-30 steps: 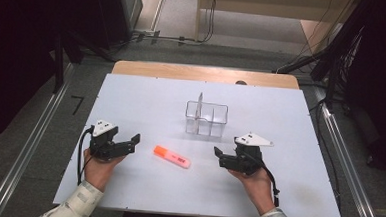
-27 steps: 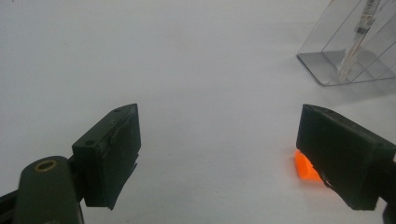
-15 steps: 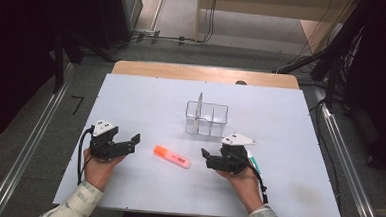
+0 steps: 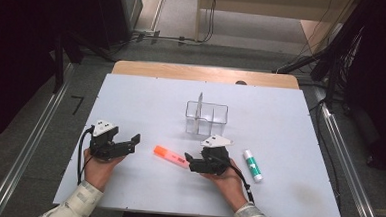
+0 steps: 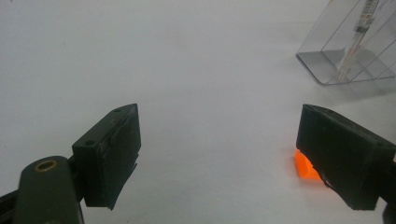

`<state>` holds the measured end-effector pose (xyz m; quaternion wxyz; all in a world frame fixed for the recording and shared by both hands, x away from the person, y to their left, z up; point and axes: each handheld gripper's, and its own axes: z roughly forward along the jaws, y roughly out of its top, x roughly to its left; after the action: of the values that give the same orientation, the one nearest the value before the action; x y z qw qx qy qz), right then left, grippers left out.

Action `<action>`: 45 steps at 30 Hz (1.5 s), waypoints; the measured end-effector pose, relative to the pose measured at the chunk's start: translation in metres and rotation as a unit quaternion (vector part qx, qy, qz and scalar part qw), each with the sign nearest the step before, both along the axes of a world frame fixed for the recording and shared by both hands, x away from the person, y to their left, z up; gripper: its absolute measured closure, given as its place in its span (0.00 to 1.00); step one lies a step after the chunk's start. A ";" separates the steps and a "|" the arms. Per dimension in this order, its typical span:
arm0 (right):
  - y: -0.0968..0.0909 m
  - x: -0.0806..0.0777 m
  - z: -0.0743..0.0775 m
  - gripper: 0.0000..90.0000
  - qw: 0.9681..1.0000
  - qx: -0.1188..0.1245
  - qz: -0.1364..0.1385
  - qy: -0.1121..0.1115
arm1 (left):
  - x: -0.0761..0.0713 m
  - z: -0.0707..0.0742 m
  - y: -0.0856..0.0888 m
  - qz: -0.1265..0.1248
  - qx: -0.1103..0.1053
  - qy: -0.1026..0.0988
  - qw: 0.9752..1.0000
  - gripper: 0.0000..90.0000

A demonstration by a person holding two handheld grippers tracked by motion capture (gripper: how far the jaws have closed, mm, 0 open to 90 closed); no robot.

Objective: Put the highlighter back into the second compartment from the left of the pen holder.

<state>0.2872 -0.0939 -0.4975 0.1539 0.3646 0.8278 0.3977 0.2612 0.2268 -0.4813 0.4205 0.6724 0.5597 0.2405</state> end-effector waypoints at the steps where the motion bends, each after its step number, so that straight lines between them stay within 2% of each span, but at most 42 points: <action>1: 0.002 0.000 -0.001 0.21 1.000 -0.001 0.003 -0.001 | 0.000 0.000 0.000 0.000 0.000 0.000 1.000 0.16; 15: 0.028 -0.003 -0.011 0.23 0.999 -0.012 0.031 -0.003 | 0.000 -0.001 0.000 0.000 -0.001 0.000 1.000 0.16; 20: 0.036 -0.004 -0.013 0.27 0.999 -0.021 0.041 -0.013 | 0.000 -0.001 0.000 0.000 0.000 0.001 1.000 0.16; 22: 0.038 -0.003 -0.013 0.31 0.999 -0.019 0.050 -0.006 | 0.001 -0.001 0.000 0.000 0.000 0.001 1.000 0.16; 27: 0.043 0.000 -0.015 0.32 0.998 -0.011 0.056 0.001 | 0.001 -0.001 0.000 0.000 0.000 0.002 1.000 0.16; 35: 0.055 0.000 -0.017 0.35 0.998 -0.022 0.060 -0.005 | 0.001 -0.001 0.000 -0.001 0.000 0.002 1.000 0.16; 45: 0.073 -0.001 -0.017 0.42 0.995 -0.043 0.084 -0.014 | 0.001 -0.001 0.001 -0.001 -0.001 0.001 1.000 0.16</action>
<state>0.2865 -0.0209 -0.5143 0.1465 0.2813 0.8697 0.3783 0.2617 0.2278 -0.4819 0.4210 0.6728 0.5594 0.2390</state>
